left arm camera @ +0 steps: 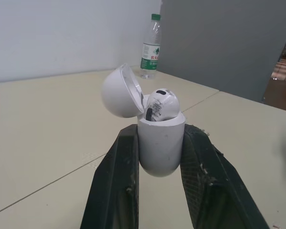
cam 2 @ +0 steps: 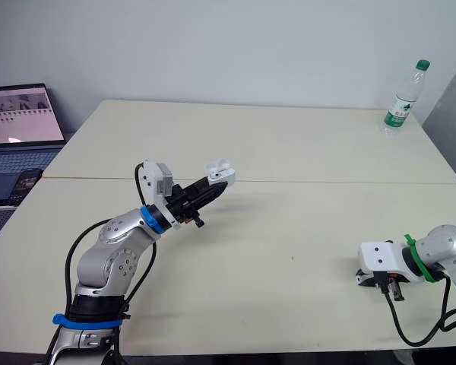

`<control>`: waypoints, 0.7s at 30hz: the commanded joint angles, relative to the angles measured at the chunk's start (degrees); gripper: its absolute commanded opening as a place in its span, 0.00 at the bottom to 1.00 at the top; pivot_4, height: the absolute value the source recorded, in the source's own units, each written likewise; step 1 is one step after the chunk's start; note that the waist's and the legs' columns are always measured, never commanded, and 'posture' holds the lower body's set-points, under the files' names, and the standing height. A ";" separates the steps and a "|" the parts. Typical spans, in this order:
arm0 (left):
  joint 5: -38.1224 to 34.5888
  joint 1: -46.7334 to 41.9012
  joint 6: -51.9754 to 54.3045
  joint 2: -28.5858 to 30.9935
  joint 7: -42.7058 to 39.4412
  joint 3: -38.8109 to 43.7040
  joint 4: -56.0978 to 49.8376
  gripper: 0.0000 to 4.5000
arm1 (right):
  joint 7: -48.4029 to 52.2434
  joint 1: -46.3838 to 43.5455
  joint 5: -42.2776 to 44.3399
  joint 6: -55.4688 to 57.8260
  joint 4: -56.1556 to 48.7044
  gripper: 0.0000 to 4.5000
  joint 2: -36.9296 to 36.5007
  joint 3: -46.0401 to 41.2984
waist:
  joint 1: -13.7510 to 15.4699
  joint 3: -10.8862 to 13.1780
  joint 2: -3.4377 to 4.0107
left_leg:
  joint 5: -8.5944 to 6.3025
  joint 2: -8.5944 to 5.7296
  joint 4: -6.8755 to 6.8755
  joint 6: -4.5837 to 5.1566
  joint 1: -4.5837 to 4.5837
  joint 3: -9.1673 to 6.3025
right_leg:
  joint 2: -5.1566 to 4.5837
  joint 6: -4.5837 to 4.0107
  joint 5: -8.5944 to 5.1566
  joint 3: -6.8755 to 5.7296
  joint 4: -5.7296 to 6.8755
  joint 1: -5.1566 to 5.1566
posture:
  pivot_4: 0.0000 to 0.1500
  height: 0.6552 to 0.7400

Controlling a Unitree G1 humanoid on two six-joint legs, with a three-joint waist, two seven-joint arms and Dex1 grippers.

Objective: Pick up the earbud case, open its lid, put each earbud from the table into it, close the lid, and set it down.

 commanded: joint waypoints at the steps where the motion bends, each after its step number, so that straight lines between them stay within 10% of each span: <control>1: -0.93 -0.16 -0.50 0.12 0.10 0.48 -2.51 0.18 | 1.47 -0.75 -1.68 -3.54 1.30 0.32 0.29 -0.83 | 0.05 0.00 0.00 | 0.00 -0.01 0.00 0.00 0.00 -0.01 | 0.00 0.00 0.00 0.00 0.00 0.02 | 1.00 0.95; 9: -0.92 -0.15 -0.52 0.33 -0.27 0.43 -2.24 0.18 | -1.05 0.14 -5.80 9.40 -6.52 0.97 -2.14 -2.79 | 0.20 0.00 0.01 | 0.00 -0.04 0.00 0.00 -0.01 -0.07 | -0.11 -0.07 0.04 0.04 -0.02 0.05 | 1.00 0.95; 21: -0.74 0.19 -1.02 -0.50 -0.53 -0.26 -1.78 0.18 | -11.43 -4.25 -5.51 67.50 -29.41 0.97 0.55 2.14 | 0.19 -0.01 0.02 | 0.01 -0.08 0.02 -0.03 -0.04 -0.16 | -0.32 -0.07 0.04 0.02 -0.02 0.05 | 1.00 0.95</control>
